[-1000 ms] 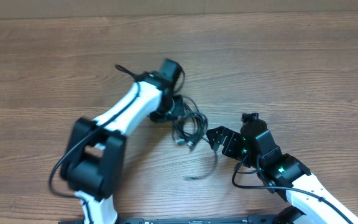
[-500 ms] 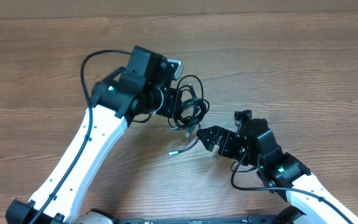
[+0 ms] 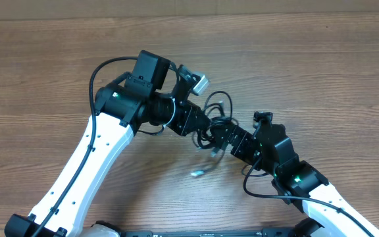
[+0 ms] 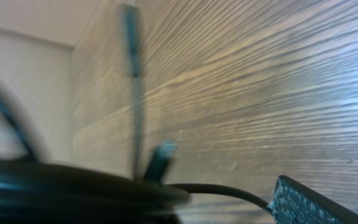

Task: Untangle cables

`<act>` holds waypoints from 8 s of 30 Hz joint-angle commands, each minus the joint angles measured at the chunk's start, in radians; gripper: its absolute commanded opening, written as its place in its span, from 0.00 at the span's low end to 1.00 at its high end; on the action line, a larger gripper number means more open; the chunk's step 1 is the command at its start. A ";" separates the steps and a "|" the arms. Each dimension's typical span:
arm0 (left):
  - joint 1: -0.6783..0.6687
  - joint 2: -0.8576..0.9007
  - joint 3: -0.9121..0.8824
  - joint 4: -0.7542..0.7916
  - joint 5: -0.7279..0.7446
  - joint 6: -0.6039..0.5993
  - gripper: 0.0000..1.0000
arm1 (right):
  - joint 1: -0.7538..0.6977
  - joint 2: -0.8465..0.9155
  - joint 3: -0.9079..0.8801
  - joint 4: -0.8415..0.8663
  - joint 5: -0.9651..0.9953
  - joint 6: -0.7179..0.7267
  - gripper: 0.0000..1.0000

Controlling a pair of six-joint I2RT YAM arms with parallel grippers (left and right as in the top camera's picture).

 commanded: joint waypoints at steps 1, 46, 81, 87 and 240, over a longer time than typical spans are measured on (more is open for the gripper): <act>-0.007 -0.031 0.015 0.005 0.240 0.110 0.04 | -0.001 0.003 0.002 -0.014 0.149 0.019 1.00; 0.457 -0.170 0.027 -0.203 -0.145 -0.122 0.19 | -0.018 -0.022 0.010 -0.158 0.074 0.212 1.00; 0.440 -0.058 0.027 -0.230 -0.279 -0.181 0.26 | 0.216 0.219 0.172 -0.027 -0.148 -0.260 0.30; 0.440 -0.058 0.027 -0.230 -0.293 -0.181 0.43 | 0.234 0.217 0.173 -0.164 -0.019 -0.323 0.79; 0.217 0.195 0.007 -0.185 -0.248 0.093 0.04 | -0.158 0.247 0.811 -0.371 -1.036 -0.698 0.04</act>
